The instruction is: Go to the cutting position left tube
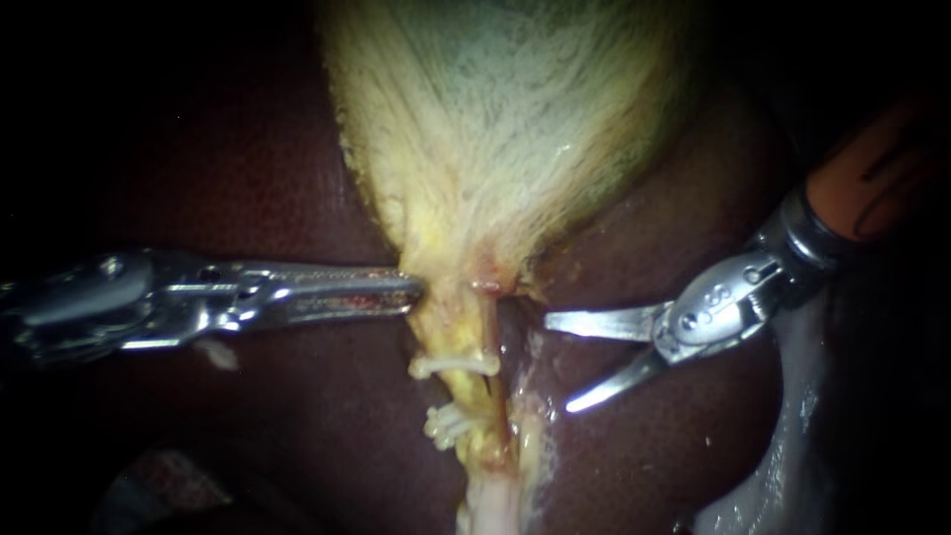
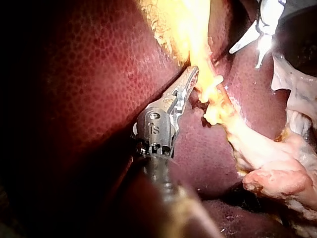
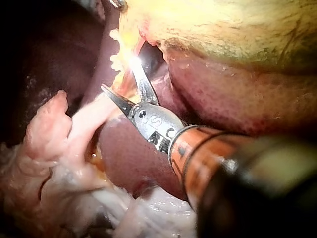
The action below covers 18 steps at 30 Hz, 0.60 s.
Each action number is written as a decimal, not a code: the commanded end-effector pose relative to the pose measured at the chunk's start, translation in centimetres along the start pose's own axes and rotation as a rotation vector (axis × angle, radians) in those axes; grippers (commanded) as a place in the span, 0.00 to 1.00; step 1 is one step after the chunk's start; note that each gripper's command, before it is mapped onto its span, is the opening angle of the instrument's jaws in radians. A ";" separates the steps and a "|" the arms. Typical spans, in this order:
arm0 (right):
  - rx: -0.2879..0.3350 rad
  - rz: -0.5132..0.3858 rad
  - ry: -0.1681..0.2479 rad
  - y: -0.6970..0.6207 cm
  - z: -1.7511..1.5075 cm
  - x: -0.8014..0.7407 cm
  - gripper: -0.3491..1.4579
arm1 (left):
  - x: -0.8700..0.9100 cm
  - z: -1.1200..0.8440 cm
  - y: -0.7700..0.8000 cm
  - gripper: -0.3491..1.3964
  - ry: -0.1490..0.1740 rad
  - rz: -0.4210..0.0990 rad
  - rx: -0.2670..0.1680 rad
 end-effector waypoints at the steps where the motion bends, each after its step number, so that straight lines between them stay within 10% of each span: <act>1: 0.006 0.020 0.001 -0.02 0.06 -0.01 0.99 | -0.01 -0.01 0.00 0.00 -0.001 -0.001 -0.008; 18: 0.046 0.165 0.015 -0.27 0.56 -0.16 0.99 | -0.05 -0.26 0.13 0.00 -0.009 0.003 -0.038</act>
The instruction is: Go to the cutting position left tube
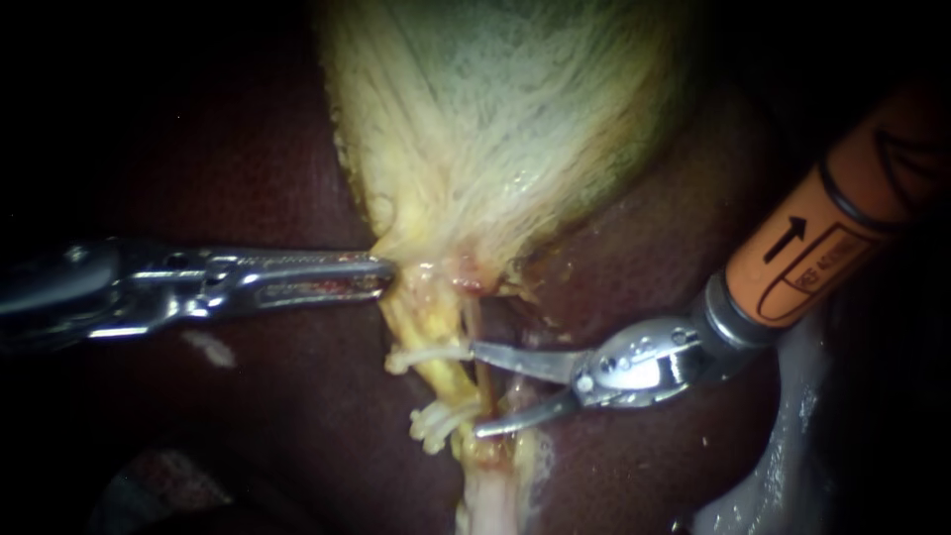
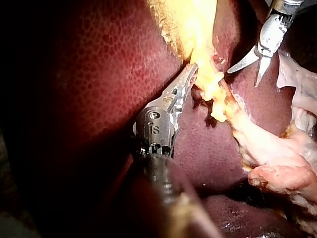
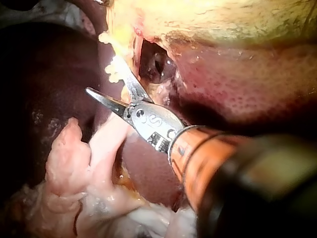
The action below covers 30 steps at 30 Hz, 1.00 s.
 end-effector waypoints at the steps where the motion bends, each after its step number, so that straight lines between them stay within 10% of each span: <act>1: 0.002 0.004 0.003 -0.01 0.01 -0.01 0.99 | 0.00 0.00 0.00 0.00 0.000 0.001 0.001; 30: 0.069 -0.018 -0.159 -0.05 0.37 -0.24 0.87 | -0.04 -0.16 -0.17 0.00 -0.007 -0.002 -0.009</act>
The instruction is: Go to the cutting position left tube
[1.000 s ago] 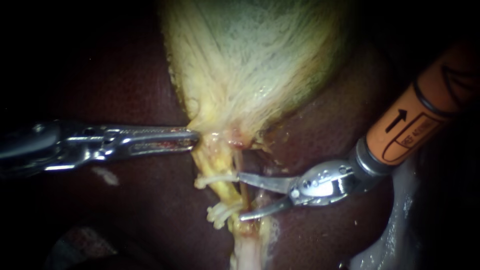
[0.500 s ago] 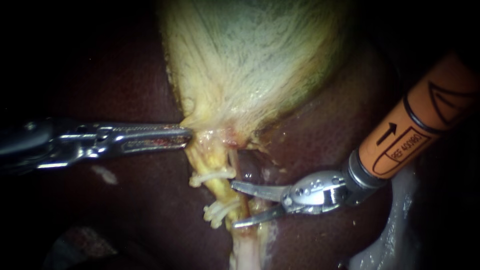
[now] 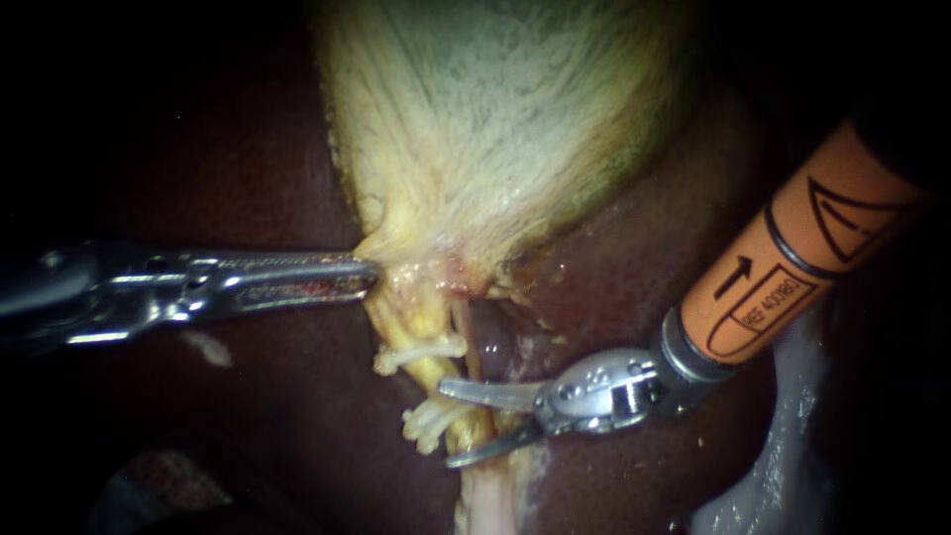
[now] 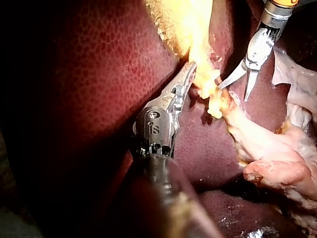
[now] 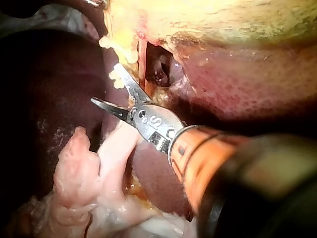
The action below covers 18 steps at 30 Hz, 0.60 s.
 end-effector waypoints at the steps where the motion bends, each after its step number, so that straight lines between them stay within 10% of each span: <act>1: -0.005 0.001 -0.005 0.01 0.00 0.00 0.87 | 0.00 0.00 -0.01 0.00 0.001 0.000 0.003; 18: -0.024 0.005 -0.037 0.12 -0.12 -0.05 0.87 | 0.00 -0.10 -0.17 0.00 -0.001 0.001 0.017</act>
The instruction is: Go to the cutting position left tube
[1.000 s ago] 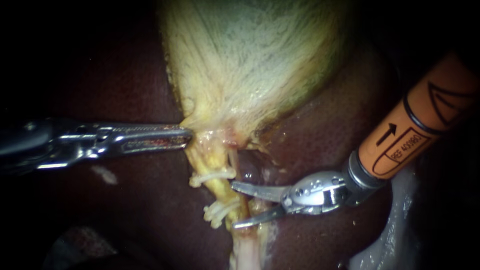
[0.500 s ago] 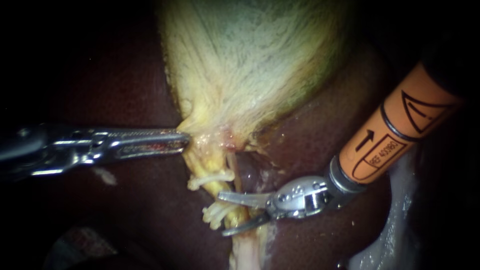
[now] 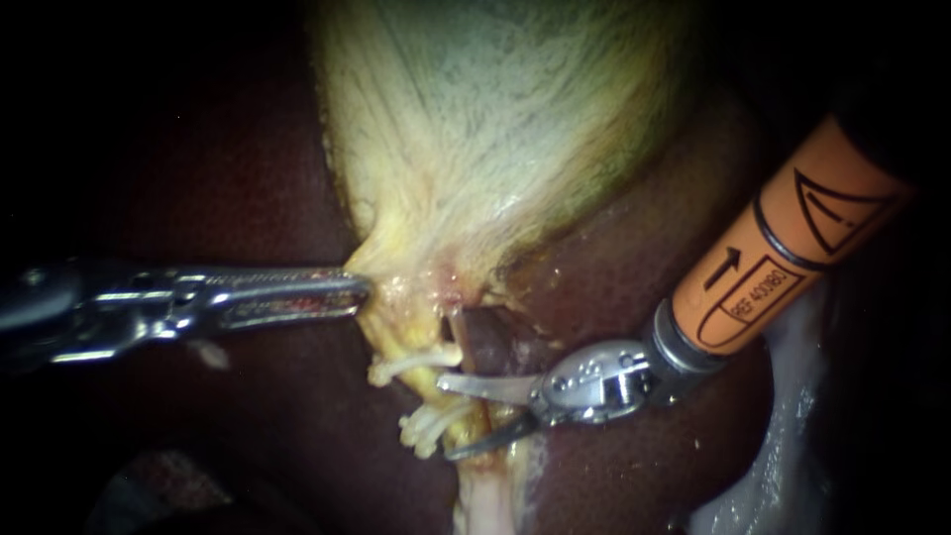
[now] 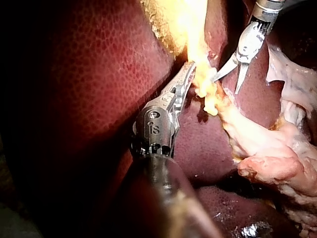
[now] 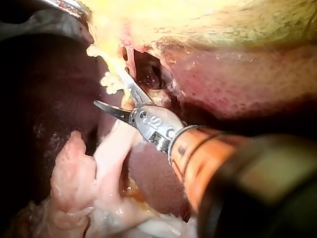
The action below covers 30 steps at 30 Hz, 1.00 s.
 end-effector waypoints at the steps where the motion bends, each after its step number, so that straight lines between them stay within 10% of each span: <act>1: -0.001 -0.003 -0.002 0.01 -0.01 0.00 0.87 | 0.00 0.00 0.00 0.00 0.000 0.001 0.000; 30: 0.006 -0.026 -0.022 0.05 0.29 0.02 0.87 | -0.02 -0.01 -0.11 0.00 -0.005 0.000 0.009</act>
